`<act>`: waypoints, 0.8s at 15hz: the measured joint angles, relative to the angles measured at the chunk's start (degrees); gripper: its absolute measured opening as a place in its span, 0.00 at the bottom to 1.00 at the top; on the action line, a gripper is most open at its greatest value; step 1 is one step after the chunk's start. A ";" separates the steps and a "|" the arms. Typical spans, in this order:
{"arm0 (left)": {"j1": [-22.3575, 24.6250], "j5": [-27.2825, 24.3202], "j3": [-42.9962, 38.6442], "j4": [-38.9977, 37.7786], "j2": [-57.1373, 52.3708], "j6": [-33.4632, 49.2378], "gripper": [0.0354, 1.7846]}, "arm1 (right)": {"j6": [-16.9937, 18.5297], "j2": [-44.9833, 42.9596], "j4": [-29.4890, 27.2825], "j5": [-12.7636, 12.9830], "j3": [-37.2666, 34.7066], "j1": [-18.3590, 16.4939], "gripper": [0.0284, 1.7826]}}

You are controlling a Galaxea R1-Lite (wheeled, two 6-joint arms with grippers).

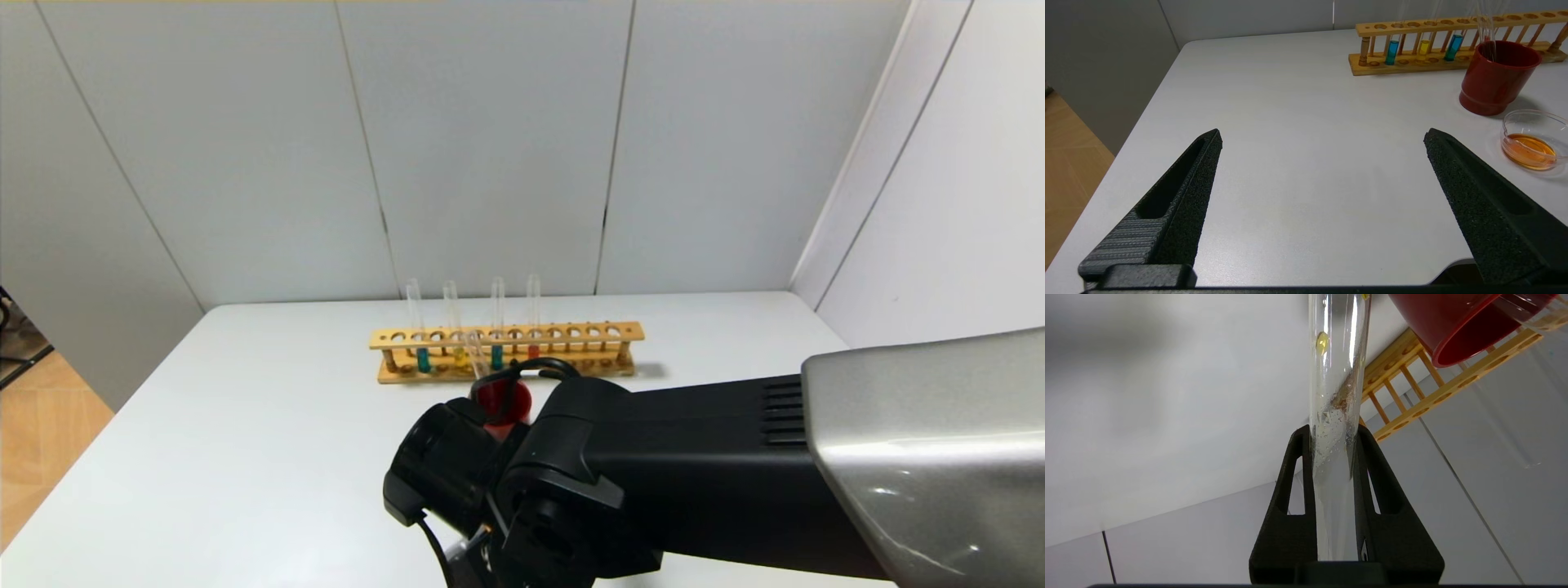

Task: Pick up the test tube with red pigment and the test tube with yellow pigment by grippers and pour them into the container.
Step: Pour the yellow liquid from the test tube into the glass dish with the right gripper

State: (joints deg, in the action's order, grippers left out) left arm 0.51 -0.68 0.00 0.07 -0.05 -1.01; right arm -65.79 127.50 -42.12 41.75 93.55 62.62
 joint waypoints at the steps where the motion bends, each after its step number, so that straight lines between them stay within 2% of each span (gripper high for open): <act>1: 0.00 -0.02 0.00 -0.02 0.00 -0.02 0.98 | 0.00 0.20 -0.60 0.04 0.49 0.11 0.14; 6: 0.00 -0.02 0.00 0.00 0.00 -0.04 0.98 | 0.09 1.39 -5.78 2.26 4.72 0.72 0.14; 12: 0.00 -0.02 0.00 -0.02 0.00 -0.04 0.98 | 0.09 1.83 -6.14 2.38 5.75 1.05 0.14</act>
State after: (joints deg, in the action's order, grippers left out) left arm 0.51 -0.71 0.00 0.05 -0.05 -1.05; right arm -65.71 129.33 -48.26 44.13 99.30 63.67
